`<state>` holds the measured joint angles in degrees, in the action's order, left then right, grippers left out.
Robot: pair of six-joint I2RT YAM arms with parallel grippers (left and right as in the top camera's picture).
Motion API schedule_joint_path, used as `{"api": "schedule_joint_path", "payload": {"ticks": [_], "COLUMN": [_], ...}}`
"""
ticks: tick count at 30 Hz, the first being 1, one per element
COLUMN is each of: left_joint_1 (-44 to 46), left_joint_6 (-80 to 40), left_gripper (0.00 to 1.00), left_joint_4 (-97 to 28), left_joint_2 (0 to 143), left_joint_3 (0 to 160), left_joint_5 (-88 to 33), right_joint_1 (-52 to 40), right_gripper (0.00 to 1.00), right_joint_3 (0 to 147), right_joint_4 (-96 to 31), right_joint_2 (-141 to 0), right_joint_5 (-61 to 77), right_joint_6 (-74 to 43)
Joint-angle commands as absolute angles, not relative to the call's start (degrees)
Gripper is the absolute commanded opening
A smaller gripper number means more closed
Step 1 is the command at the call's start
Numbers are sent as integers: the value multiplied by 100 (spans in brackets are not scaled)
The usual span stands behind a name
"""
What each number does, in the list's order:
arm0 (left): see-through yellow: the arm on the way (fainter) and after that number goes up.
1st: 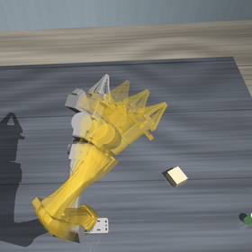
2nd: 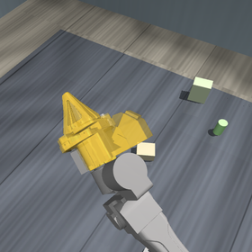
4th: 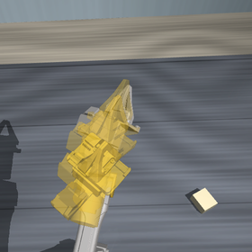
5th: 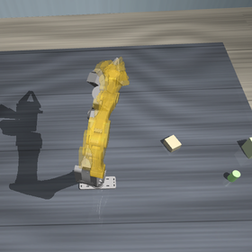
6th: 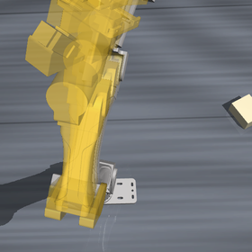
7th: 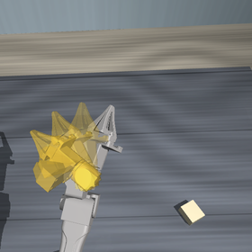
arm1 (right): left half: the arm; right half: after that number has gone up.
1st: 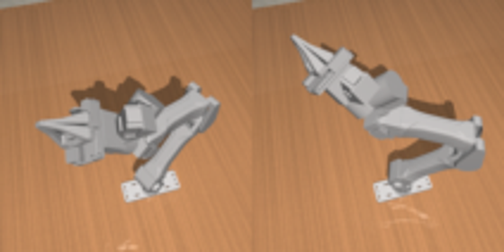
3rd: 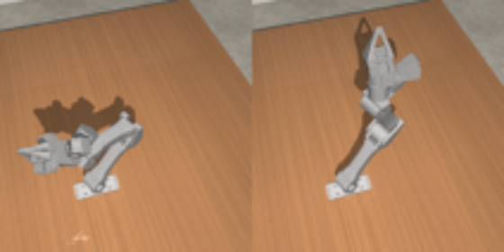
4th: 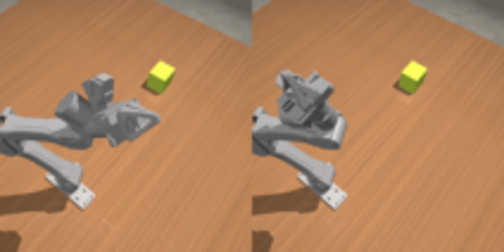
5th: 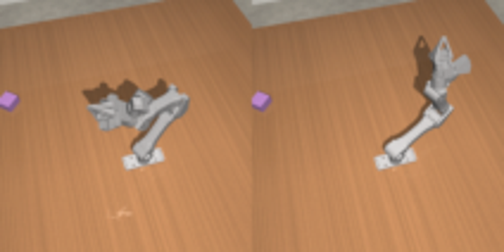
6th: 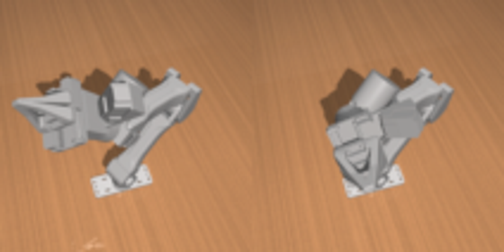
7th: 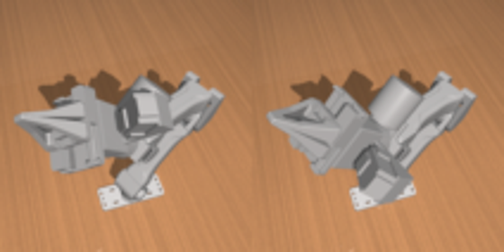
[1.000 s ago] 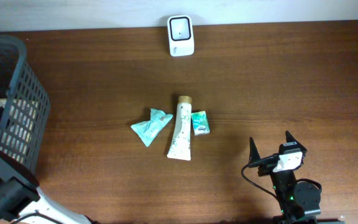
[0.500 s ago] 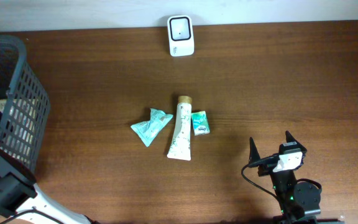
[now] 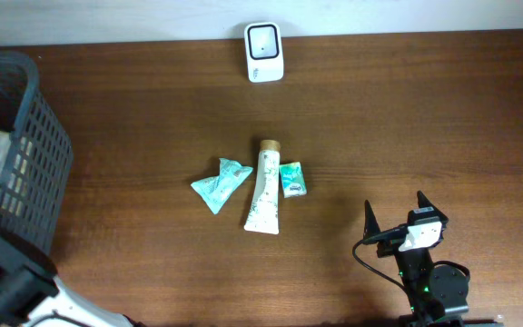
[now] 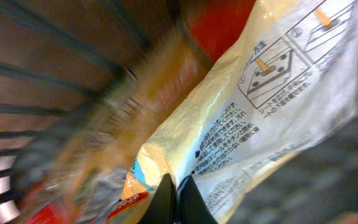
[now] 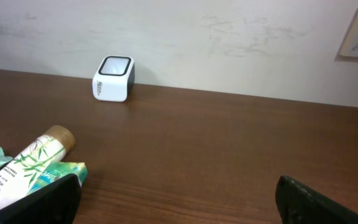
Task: Scan the item barcode
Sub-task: 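Grasp the white-yellow packet in the basket with the left gripper, then lay the white-yellow packet on the table left of the tube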
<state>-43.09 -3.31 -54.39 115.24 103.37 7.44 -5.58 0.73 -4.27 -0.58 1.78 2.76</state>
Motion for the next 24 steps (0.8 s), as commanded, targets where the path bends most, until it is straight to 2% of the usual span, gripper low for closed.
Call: {"api": "schedule_joint_path", "payload": {"ticks": [1, 6, 10, 16, 20, 24], "left_joint_1": [-4292, -4038, -3564, -1896, -941, -276], "left_joint_6": [-1129, -1586, -1584, -1581, -1581, -1647], "left_gripper": [0, 0, 0, 0, 0, 0], "left_joint_4": [-5474, -5384, -5129, -6219, -6348, -5728], "left_joint_2": [10044, 8914, 8184, 7950, 8016, 8020], "left_joint_3": [10914, 10914, 10914, 10785, 9909, 8281], "left_joint_5": [504, 325, -478, -668, -642, -639], "right_joint_1": [-602, -602, -602, -602, -602, -602], "right_gripper": [99, 98, 98, 98, 98, 98], "right_joint_3": [32, 32, 32, 32, 32, 32], "right_joint_4": [-414, -414, -414, -414, -414, -414], "right_joint_2": [-19, -19, -19, -19, -19, -19], "right_joint_5": [233, 235, 235, 235, 235, 235], "right_joint_6": [233, 233, 233, 233, 233, 233]}}
